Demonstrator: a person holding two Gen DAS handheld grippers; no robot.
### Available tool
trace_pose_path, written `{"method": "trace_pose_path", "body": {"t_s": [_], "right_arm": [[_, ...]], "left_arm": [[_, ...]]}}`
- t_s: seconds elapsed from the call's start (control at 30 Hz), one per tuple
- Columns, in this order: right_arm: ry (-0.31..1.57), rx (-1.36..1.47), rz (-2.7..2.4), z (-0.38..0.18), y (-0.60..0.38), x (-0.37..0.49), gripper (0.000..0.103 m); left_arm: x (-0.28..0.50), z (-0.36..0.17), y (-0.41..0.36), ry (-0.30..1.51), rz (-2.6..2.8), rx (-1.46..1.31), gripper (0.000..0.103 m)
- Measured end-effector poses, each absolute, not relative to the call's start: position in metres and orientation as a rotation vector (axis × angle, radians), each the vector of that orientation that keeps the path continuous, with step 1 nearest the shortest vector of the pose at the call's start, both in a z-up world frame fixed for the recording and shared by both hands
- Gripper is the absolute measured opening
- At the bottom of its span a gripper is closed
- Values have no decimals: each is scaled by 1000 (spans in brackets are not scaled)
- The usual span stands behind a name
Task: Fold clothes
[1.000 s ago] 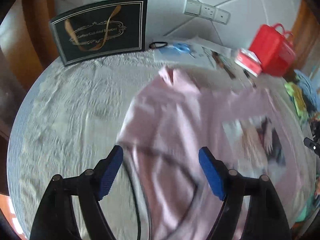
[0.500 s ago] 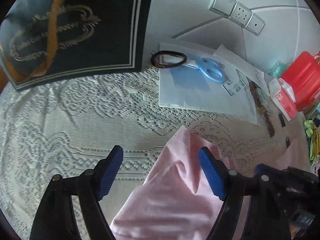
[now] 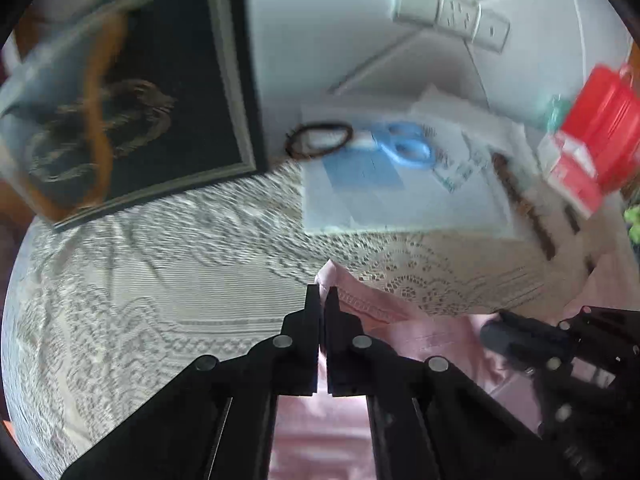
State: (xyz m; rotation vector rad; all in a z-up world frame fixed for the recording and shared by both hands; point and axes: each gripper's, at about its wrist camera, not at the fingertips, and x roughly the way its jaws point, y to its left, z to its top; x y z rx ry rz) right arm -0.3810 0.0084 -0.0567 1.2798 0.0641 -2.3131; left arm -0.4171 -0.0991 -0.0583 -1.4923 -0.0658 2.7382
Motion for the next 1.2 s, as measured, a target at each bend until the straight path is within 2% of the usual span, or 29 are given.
{"method": "trace_pose_path", "body": {"t_s": [0.13, 0.23, 0.37, 0.4, 0.47, 0.53, 0.57, 0.6, 0.7, 0.9, 0.97, 1.0, 1.03, 1.13, 1.2], "right_arm": [[23, 1111, -2303, -23, 35, -352, 5], [43, 1038, -2223, -5, 45, -319, 5], [242, 1033, -2092, -3, 38, -263, 7], [280, 1069, -2081, -6, 38, -253, 10], [291, 1148, -2068, -11, 45, -239, 13], [262, 1188, -2106, -8, 61, -233, 14], [232, 1200, -2140, -5, 72, -233, 14], [196, 1214, -2174, -1, 83, -233, 15], [51, 1289, -2233, 3, 116, -246, 17], [-81, 1456, -2456, -15, 187, -282, 17], [-175, 1499, -2544, -22, 221, -297, 22], [-223, 1525, -2594, -26, 239, -306, 29], [-255, 1554, -2630, -31, 255, -313, 33], [-372, 1647, -2627, -52, 280, -340, 33], [-446, 1643, -2537, -65, 281, -358, 32]], "left_arm": [[-374, -19, -111, -138, 2749, -1353, 2], [-328, -4, -108, -91, 2722, -1336, 2], [-263, -11, -96, -20, 2604, -1477, 4], [-252, -18, -95, 5, 2582, -1530, 9], [-232, -17, -97, 66, 2587, -1589, 25], [-233, -11, -101, 42, 2652, -1576, 71], [-229, -5, -103, 17, 2682, -1550, 79], [-236, -1, -105, -13, 2711, -1518, 82], [-249, -8, -115, -52, 2705, -1552, 82], [-275, -51, -121, -106, 2590, -1702, 82], [-279, -64, -123, -110, 2568, -1720, 66], [-282, -71, -121, -76, 2573, -1731, 52], [-288, -75, -120, -23, 2607, -1736, 44], [-301, -71, -124, 20, 2771, -1675, 38], [-315, -72, -132, 50, 2870, -1659, 38]]}}
